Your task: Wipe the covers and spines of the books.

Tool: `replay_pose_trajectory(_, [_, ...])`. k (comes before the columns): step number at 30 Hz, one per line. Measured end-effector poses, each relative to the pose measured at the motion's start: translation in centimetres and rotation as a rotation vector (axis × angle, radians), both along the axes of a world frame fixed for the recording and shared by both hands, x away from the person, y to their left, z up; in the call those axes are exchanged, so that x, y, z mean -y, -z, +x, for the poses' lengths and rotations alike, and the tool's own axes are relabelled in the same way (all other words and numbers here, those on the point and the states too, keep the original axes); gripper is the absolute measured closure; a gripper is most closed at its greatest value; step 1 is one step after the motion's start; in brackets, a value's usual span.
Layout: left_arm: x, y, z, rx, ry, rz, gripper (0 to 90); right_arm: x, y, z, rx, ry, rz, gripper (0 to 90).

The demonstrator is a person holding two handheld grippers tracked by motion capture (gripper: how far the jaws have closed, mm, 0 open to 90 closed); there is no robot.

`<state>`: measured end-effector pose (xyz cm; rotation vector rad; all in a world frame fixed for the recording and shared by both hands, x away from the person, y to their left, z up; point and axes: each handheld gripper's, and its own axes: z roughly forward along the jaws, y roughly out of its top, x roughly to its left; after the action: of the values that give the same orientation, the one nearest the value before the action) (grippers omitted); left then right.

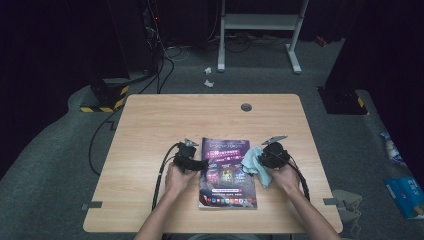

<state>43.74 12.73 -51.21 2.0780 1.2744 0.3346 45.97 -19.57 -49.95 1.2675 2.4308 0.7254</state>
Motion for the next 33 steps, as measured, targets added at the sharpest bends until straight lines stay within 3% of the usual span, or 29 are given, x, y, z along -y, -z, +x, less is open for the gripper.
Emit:
replay_pose_trajectory(1, [0.0, 0.0, 0.0, 0.003, 0.002, -0.001, 31.8, 0.1, 0.0, 0.3, 0.002, -0.001, 0.009, 86.9])
replay_pose_trajectory(5, [0.0, 0.1, -0.1, 0.005, 0.002, -0.003, 31.8, 0.0, 0.0, 0.9, 0.012, 0.022, -0.005, 88.4])
replay_pose_trajectory(13, [0.0, 0.1, -0.1, 0.006, -0.001, -0.003, 31.9, -1.2, 0.0, 3.9, 0.028, 0.072, -0.030, 88.9])
replay_pose_trajectory(18, [0.0, 0.0, -0.1, 0.006, 0.001, -0.002, 32.1, -2.3, 0.1, 5.6, 0.019, 0.083, -0.004, 88.8])
replay_pose_trajectory(26, [0.3, 0.1, -0.1, 0.019, -0.003, 0.006, 31.1, -2.6, 0.2, 5.6, 0.010, 0.063, 0.038, 88.7])
replay_pose_trajectory(33, [0.5, 0.2, -0.1, 0.024, -0.006, 0.013, 30.7, -3.2, 0.2, 4.8, 0.006, 0.023, 0.027, 88.7])
